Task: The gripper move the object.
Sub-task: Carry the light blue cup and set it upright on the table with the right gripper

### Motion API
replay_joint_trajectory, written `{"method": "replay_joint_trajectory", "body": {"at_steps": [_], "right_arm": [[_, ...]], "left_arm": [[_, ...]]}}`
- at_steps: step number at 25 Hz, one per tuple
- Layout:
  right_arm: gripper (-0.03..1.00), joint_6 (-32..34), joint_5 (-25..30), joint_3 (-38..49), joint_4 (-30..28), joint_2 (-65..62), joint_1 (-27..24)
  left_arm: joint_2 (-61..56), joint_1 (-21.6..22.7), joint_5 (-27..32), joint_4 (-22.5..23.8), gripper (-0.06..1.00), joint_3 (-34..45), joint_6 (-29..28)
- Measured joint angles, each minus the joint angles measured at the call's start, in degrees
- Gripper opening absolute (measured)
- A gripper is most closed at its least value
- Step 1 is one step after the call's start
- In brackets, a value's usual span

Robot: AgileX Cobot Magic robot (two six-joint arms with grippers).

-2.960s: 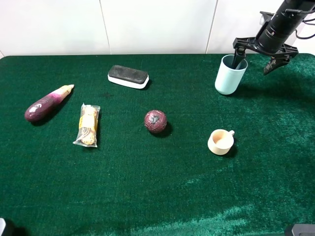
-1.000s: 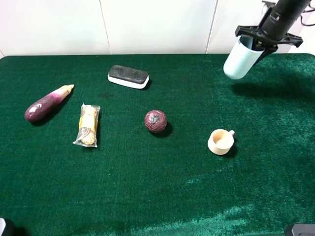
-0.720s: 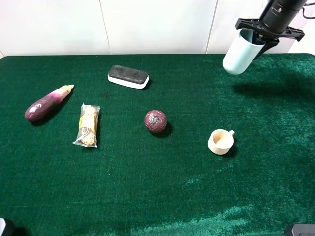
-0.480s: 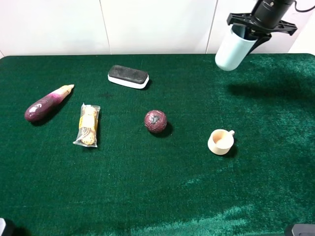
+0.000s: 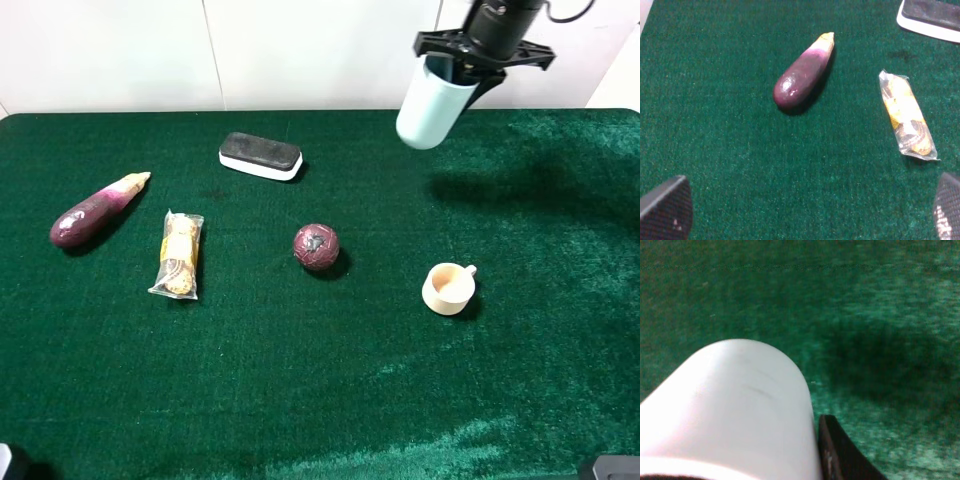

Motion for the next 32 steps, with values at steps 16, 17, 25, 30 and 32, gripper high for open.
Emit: {"method": "replay_joint_trajectory", "body": {"at_steps": [16, 17, 25, 30, 32], "right_arm": [[0.02, 1.7, -2.0, 0.0, -1.9, 0.0, 13.0], [0.02, 1.9, -2.3, 0.0, -2.0, 0.0, 13.5], [0.02, 2.5, -1.2, 0.0, -2.1, 0.0, 15.6], [0.02, 2.5, 0.0, 0.0, -2.1, -0.4, 15.7], [0.02, 2.9, 0.0, 0.0, -2.4, -1.1, 16.2]], "left_arm": [[0.0, 0.0, 0.0, 0.0, 0.98, 0.0, 0.0], [0.0, 0.0, 0.0, 0.0, 0.98, 0.0, 0.0], [0.0, 0.0, 0.0, 0.0, 0.98, 0.0, 0.0], [0.0, 0.0, 0.0, 0.0, 0.98, 0.0, 0.0], [0.0, 0.0, 0.0, 0.0, 0.98, 0.0, 0.0]]}}
